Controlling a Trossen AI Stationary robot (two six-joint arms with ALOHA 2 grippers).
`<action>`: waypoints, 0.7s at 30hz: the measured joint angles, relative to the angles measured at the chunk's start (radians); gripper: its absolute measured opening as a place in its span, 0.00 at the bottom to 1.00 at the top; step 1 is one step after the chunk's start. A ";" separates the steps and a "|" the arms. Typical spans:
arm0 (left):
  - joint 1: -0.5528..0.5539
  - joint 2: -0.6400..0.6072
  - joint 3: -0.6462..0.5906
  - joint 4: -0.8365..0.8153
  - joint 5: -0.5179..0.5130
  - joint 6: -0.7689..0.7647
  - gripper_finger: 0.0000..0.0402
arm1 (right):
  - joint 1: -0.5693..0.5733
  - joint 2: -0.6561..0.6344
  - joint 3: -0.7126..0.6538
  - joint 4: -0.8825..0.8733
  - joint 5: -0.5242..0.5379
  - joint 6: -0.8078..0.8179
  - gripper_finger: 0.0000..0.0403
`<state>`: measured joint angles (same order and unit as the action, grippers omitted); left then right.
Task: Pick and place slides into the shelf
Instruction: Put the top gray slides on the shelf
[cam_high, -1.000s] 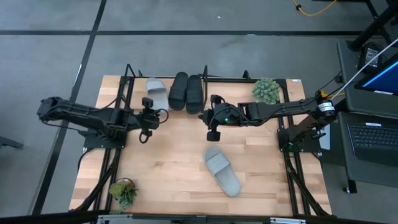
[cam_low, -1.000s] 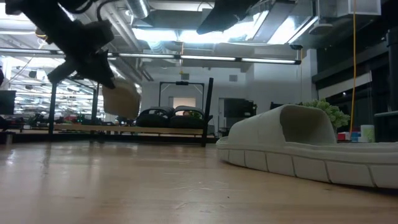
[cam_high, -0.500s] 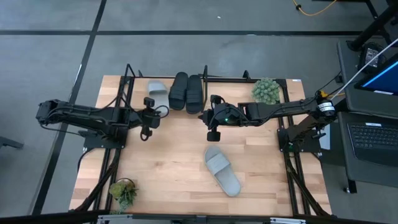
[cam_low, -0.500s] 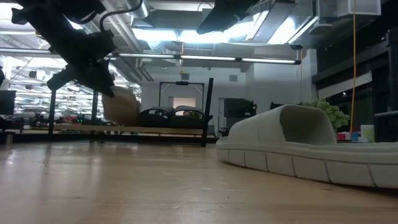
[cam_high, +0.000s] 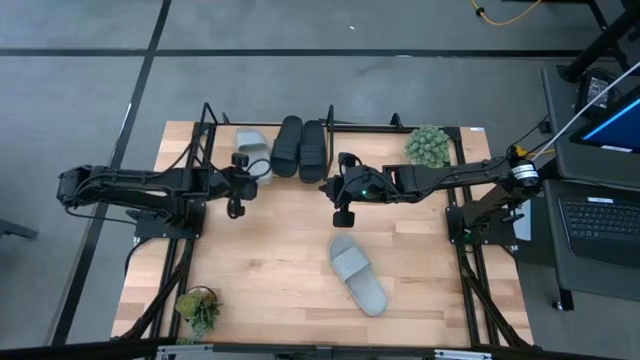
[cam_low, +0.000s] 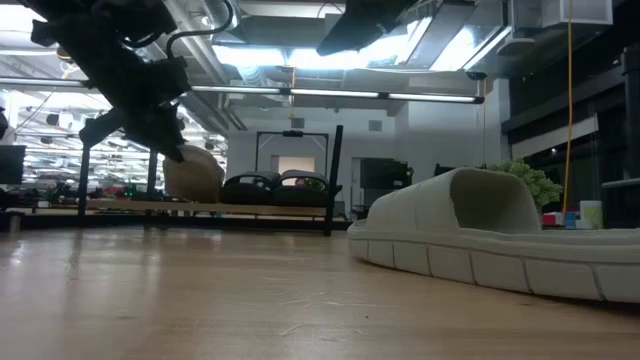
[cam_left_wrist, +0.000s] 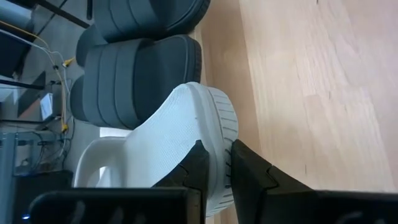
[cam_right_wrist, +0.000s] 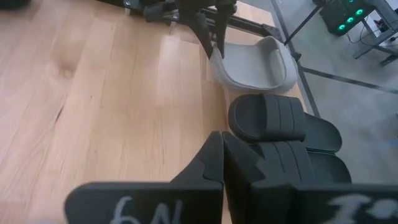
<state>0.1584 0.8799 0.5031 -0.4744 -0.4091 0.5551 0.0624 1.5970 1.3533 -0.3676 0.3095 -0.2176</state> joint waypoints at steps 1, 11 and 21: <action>0.003 0.000 0.000 0.003 0.001 -0.002 0.10 | 0.000 0.000 0.000 -0.002 0.000 0.000 0.00; 0.008 0.000 0.000 0.017 0.010 -0.083 0.31 | 0.000 0.000 0.000 -0.007 0.000 0.002 0.00; 0.008 0.000 0.000 0.014 0.009 -0.150 0.33 | 0.000 0.000 0.000 -0.025 0.000 0.028 0.00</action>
<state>0.1661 0.8799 0.5034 -0.4599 -0.4000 0.4053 0.0624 1.5974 1.3533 -0.3925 0.3092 -0.1896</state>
